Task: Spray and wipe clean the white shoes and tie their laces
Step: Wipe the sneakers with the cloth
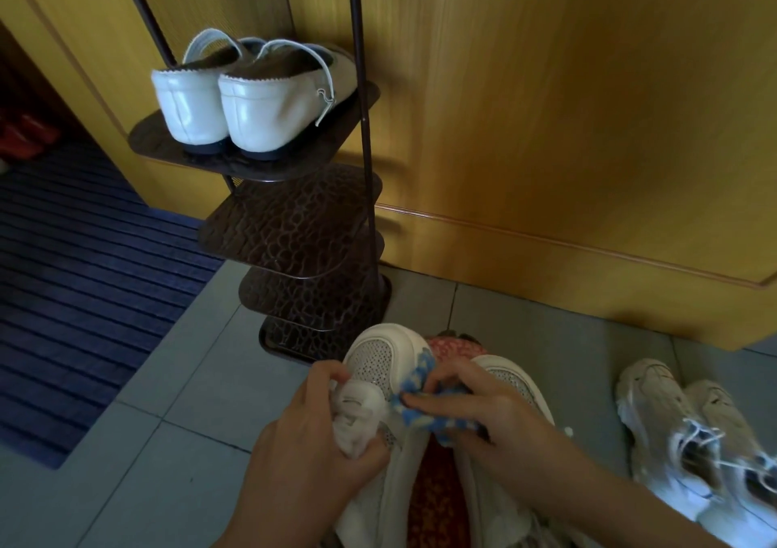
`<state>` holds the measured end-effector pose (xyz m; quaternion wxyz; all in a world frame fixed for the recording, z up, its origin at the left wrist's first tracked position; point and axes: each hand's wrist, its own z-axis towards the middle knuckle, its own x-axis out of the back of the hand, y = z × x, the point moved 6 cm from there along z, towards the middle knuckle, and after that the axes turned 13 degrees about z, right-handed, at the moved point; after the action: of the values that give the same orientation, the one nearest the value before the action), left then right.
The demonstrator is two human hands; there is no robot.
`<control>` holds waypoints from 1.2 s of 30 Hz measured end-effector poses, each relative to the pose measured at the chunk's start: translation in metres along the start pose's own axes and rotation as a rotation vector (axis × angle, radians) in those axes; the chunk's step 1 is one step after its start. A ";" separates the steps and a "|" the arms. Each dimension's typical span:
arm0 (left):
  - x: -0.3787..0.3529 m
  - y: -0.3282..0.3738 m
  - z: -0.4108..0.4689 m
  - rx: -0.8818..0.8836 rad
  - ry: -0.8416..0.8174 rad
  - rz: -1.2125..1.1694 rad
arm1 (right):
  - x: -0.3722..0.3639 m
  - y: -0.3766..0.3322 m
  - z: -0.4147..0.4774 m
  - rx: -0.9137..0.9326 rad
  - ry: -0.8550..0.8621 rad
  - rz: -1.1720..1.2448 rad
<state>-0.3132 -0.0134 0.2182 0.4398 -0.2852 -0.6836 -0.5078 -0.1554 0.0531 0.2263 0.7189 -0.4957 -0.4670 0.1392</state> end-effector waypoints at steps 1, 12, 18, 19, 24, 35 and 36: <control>-0.001 0.000 0.000 -0.001 0.001 0.003 | 0.006 -0.002 0.001 -0.034 0.007 0.077; -0.003 0.003 0.002 -0.051 0.049 0.005 | 0.015 -0.002 0.107 -0.102 -0.291 -0.122; -0.006 0.010 0.000 -0.069 -0.008 0.048 | 0.036 0.002 0.045 -0.105 -0.198 -0.128; -0.006 0.013 0.000 -0.081 -0.016 0.076 | 0.036 0.005 0.036 -0.115 -0.180 -0.130; -0.007 0.007 0.000 -0.046 0.054 0.037 | 0.033 0.012 0.016 -0.186 -0.174 -0.035; -0.003 0.007 0.003 -0.125 0.173 0.029 | 0.023 0.016 0.076 -0.321 -0.016 0.405; -0.004 0.006 0.004 -0.121 0.189 0.039 | 0.018 0.014 0.080 -0.292 -0.043 0.355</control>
<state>-0.3078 -0.0077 0.2166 0.4944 -0.2753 -0.6014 -0.5640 -0.2076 0.1183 0.2296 0.5938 -0.6657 -0.4028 0.2050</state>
